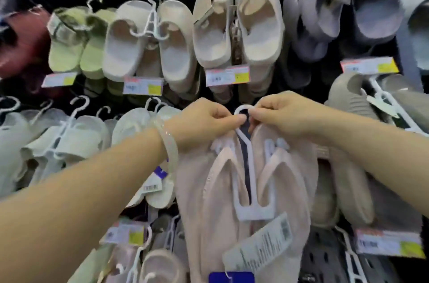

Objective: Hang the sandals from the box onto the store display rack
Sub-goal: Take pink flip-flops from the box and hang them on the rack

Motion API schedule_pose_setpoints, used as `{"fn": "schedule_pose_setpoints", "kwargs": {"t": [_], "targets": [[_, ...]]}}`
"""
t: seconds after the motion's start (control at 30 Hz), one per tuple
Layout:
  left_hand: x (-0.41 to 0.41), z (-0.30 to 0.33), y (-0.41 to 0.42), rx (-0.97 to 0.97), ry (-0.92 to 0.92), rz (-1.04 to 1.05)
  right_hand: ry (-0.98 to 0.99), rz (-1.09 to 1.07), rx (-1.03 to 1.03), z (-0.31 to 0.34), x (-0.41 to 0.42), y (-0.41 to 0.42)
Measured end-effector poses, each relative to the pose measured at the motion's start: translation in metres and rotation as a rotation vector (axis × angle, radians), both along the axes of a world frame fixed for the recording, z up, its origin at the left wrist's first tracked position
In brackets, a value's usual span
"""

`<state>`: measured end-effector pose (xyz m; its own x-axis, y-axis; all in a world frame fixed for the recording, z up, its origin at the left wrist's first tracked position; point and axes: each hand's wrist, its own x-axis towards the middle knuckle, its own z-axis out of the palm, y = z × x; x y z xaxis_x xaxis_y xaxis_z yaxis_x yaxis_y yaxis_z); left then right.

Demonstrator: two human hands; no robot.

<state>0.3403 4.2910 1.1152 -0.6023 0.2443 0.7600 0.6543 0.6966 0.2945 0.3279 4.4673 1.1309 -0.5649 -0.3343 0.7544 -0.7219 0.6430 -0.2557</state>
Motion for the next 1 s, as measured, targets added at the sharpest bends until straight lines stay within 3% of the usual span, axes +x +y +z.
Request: {"fn": "schedule_pose_setpoints", "kwargs": {"t": [0.13, 0.33, 0.4, 0.53, 0.67, 0.77, 0.9, 1.0], "targets": [[-0.041, 0.045, -0.016, -0.037, 0.104, 0.108, -0.044, 0.025, -0.143, 0.035, -0.044, -0.022], [-0.091, 0.068, -0.029, -0.129, -0.069, 0.136, -0.128, 0.017, -0.259, 0.044, -0.103, -0.041], [-0.104, 0.069, -0.030, -0.060, -0.072, 0.080, -0.033, -0.049, -0.259, 0.050, -0.112, -0.043], [-0.125, 0.070, -0.032, 0.303, -0.043, -0.254, 0.288, -0.077, -0.238, 0.059, -0.121, -0.042], [-0.138, 0.076, -0.027, 0.356, 0.063, -0.346, 0.473, -0.079, -0.218, 0.061, -0.130, -0.034], [-0.150, 0.077, -0.021, 0.367, 0.119, -0.294, 0.438, -0.112, -0.182, 0.065, -0.141, -0.031], [-0.165, 0.063, -0.018, 0.157, 0.220, 0.059, 0.392, -0.253, -0.106, 0.069, -0.155, -0.036], [-0.172, 0.049, -0.018, 0.062, 0.235, 0.152, 0.341, -0.331, -0.074, 0.065, -0.165, -0.039]]}}
